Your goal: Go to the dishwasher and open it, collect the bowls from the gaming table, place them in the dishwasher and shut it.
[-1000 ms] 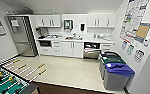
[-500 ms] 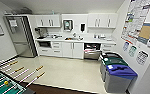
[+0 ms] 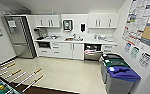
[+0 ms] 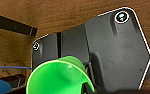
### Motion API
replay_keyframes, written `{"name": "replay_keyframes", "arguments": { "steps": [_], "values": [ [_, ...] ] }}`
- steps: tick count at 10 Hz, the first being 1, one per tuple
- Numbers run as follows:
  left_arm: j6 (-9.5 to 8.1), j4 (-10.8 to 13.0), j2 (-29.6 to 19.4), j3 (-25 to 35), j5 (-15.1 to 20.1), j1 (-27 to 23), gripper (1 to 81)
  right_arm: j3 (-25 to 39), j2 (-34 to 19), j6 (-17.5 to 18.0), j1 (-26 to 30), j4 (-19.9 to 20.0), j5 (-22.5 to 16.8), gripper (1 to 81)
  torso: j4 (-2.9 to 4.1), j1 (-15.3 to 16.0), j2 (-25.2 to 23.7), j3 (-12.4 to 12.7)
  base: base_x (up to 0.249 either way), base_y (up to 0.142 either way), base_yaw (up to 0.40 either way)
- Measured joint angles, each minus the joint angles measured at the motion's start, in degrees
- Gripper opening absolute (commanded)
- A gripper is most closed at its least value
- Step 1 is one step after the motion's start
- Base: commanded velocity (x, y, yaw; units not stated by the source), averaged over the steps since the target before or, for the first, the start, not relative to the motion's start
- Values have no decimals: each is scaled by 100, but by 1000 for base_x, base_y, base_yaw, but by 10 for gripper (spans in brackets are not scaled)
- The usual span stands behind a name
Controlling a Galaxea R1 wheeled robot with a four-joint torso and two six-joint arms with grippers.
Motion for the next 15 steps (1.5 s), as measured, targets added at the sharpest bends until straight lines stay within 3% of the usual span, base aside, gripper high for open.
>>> {"name": "replay_keyframes", "arguments": {
  "steps": [15],
  "values": [
    [0, 0, 2, 0, 11, 30, 10, -15, 0, 0, -46, -9, -35, 10, 0, 0, 0, 0, 158, 0, 0]
  ]
}}
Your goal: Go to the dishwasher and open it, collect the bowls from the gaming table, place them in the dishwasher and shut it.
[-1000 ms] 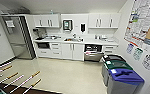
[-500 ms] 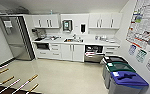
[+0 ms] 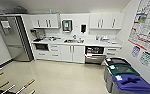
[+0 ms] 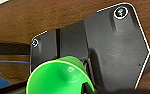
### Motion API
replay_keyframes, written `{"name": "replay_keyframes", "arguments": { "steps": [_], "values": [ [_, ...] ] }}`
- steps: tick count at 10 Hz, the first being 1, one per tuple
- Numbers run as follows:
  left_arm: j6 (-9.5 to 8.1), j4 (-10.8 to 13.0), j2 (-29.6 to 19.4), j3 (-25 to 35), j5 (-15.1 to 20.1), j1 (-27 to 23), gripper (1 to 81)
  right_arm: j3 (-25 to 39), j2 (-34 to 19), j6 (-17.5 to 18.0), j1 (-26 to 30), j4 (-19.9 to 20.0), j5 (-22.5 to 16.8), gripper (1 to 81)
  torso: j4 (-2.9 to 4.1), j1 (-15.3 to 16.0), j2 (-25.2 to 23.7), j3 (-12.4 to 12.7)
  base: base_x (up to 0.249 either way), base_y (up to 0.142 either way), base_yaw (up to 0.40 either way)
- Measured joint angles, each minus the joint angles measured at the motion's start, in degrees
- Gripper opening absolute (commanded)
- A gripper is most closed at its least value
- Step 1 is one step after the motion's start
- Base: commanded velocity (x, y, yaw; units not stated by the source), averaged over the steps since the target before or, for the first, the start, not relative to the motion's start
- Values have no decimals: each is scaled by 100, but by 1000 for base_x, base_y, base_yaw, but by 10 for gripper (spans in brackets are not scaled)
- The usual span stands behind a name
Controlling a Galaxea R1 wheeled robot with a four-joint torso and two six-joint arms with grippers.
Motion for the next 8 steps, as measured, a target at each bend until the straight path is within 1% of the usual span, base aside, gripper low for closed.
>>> {"name": "replay_keyframes", "arguments": {
  "steps": [6, 8],
  "values": [
    [0, 0, -2, 0, -13, -11, 10, 0, 20, 0, 18, 0, 5, 10, 0, 2, 0, 0, 178, 0, 0],
    [0, 0, -2, 0, -16, -9, 10, 0, 20, 0, 18, 0, 7, 10, 0, 2, 0, 0, 178, -92, 0]
  ]
}}
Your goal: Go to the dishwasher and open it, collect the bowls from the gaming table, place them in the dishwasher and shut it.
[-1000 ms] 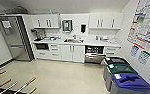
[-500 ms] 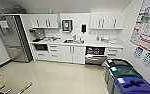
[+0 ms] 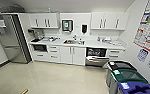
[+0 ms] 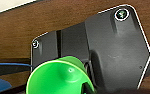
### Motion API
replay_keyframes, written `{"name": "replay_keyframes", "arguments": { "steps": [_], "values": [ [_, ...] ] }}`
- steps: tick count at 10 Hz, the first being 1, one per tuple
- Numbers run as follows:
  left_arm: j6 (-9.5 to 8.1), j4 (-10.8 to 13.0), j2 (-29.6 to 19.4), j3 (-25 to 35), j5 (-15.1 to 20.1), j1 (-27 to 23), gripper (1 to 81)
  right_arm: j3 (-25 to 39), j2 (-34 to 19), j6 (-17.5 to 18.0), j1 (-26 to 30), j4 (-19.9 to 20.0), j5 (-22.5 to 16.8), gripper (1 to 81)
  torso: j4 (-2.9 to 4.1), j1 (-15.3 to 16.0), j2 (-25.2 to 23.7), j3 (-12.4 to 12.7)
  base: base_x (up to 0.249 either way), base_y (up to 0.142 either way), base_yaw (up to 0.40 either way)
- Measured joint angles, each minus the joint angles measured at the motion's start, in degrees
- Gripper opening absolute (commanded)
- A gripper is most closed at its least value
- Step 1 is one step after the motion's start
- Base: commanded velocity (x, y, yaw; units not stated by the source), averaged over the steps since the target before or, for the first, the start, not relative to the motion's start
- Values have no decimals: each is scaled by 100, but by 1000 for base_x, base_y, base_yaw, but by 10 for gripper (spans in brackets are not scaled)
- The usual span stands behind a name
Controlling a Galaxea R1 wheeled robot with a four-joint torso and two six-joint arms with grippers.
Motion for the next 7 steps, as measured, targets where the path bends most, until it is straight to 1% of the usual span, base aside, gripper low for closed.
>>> {"name": "replay_keyframes", "arguments": {
  "steps": [4, 7],
  "values": [
    [-2, 0, 0, 0, -6, -7, 10, -11, -4, 0, 0, 0, 1, 10, 0, 0, 0, 0, 178, -107, 0],
    [-2, 0, 0, 0, 13, -18, 10, -11, -15, 0, 4, 0, 4, 10, 0, 1, 0, 0, 169, -74, 0]
  ]
}}
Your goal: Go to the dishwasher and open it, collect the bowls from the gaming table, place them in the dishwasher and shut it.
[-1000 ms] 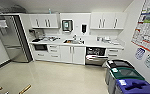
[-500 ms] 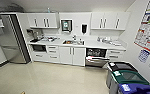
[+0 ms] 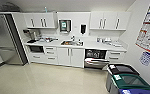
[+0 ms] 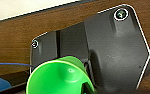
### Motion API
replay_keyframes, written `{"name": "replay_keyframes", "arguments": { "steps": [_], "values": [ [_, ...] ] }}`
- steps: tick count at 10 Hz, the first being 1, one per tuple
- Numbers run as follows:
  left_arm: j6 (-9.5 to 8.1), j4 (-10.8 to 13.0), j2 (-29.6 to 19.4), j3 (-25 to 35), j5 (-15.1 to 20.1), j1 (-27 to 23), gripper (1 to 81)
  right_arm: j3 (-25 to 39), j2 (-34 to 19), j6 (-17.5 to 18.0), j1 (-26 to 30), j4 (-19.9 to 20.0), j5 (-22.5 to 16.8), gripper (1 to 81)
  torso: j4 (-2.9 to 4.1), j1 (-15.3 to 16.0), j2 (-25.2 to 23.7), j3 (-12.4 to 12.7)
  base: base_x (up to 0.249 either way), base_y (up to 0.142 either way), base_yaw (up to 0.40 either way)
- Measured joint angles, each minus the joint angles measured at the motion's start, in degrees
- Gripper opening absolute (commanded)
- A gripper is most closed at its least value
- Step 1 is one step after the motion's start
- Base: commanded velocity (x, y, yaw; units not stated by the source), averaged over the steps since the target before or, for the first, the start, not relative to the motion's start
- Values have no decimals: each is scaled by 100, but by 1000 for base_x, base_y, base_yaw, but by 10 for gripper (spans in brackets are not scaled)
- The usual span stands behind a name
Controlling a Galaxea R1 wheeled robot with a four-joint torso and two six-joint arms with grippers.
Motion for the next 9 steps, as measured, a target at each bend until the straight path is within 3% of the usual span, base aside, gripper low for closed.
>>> {"name": "replay_keyframes", "arguments": {
  "steps": [9],
  "values": [
    [0, 0, 0, 0, -9, 2, 10, -16, 1, 0, -17, 0, -2, 10, 0, 0, 0, 0, 158, -7, 0]
  ]
}}
